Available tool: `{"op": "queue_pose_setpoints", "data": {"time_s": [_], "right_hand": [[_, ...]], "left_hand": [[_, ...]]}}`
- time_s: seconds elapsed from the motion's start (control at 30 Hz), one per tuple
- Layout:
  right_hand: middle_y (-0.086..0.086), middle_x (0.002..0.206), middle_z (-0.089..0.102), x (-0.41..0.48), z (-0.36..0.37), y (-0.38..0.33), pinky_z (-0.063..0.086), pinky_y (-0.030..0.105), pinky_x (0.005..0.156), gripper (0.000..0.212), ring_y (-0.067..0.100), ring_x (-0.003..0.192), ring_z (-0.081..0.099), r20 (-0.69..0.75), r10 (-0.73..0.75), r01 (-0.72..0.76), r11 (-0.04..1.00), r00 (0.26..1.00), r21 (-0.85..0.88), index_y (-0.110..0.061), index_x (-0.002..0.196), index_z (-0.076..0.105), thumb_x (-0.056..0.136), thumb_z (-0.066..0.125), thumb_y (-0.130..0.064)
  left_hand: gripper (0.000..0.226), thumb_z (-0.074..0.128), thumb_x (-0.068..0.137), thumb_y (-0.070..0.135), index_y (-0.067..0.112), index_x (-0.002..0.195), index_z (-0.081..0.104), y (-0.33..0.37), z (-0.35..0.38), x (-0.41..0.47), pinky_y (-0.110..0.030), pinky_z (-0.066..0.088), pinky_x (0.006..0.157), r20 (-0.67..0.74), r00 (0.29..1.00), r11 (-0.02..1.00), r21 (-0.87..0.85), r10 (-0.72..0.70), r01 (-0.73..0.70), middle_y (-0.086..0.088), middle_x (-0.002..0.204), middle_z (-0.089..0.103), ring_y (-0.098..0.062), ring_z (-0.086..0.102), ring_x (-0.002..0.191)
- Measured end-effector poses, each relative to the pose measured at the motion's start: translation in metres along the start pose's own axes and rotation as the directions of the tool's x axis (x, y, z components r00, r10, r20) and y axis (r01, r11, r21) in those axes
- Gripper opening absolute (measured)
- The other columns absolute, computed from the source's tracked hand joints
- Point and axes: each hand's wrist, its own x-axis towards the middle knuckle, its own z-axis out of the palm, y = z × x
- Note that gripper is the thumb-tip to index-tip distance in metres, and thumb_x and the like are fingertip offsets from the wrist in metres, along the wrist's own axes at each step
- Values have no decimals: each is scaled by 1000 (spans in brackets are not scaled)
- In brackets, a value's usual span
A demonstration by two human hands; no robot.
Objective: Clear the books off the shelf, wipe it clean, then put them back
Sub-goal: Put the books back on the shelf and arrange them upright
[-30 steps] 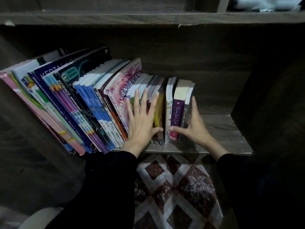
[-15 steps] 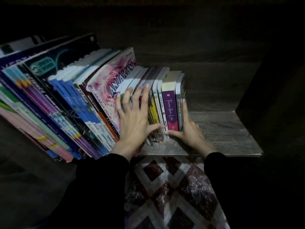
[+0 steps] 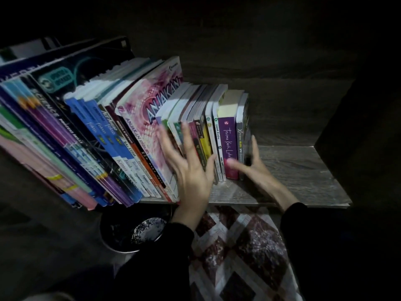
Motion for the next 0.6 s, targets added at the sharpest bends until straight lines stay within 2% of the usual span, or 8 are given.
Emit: {"op": "queue_pose_setpoints", "data": {"time_s": [0.07,0.13,0.23,0.3,0.37,0.43,0.53,0.6], "right_hand": [[-19,156,8,16,-6,13,8,52,117,107,8,143,15,48,111,-116,983,993,139,-49,148,4,62,58,-83],[-24,156,11,36,-6,34,1,61,115,88,5,145,10,98,132,-148,972,986,183,-55,144,17,67,41,-92],[-23,156,16,51,0,52,3,61,115,79,5,146,11,94,106,-120,981,990,153,-56,143,20,73,32,-91],[-23,157,13,54,8,52,2,64,113,78,7,146,9,89,67,-81,984,994,161,-56,143,18,74,29,-91],[-23,157,9,56,14,53,-1,64,113,77,7,147,5,85,33,-49,982,996,184,-56,144,17,75,26,-90],[-21,158,8,58,18,52,0,63,114,79,7,147,4,65,18,-30,984,998,178,-53,145,16,76,25,-90],[-16,159,8,57,26,46,4,64,114,82,11,147,7,43,-22,14,983,999,182,-48,147,14,77,22,-89],[-15,159,8,57,29,44,5,65,113,81,11,147,8,31,-27,21,985,999,174,-49,147,10,77,19,-89]], "left_hand": [[93,66,89,21,18,152,-2,5,4,-16,-59,22,112,-49,978,960,-210,-201,186,-3,155,-3,-25,4,147],[76,54,93,16,7,151,6,4,10,-18,-57,31,108,-102,954,940,-229,-281,252,-1,154,10,-21,14,144],[63,43,93,3,1,150,15,0,14,-14,-52,47,91,-127,978,970,-200,-167,139,3,144,22,-31,35,131],[61,43,93,4,1,149,17,-3,12,-14,-50,52,79,-114,989,982,-173,-91,70,9,137,25,-37,49,113],[61,42,94,12,2,148,16,-4,8,-13,-50,53,76,-106,991,991,-121,-76,63,6,137,26,-39,52,106],[61,42,93,16,2,148,17,-5,5,-13,-49,53,81,-109,990,994,-65,-90,84,0,140,27,-34,47,116],[61,40,94,16,3,148,15,-4,4,-12,-46,49,94,-87,989,993,11,-119,120,-6,148,23,-24,30,132],[64,39,94,7,1,149,6,1,8,-21,-42,30,114,-27,989,988,53,-143,144,-13,157,9,-24,13,143]]}}
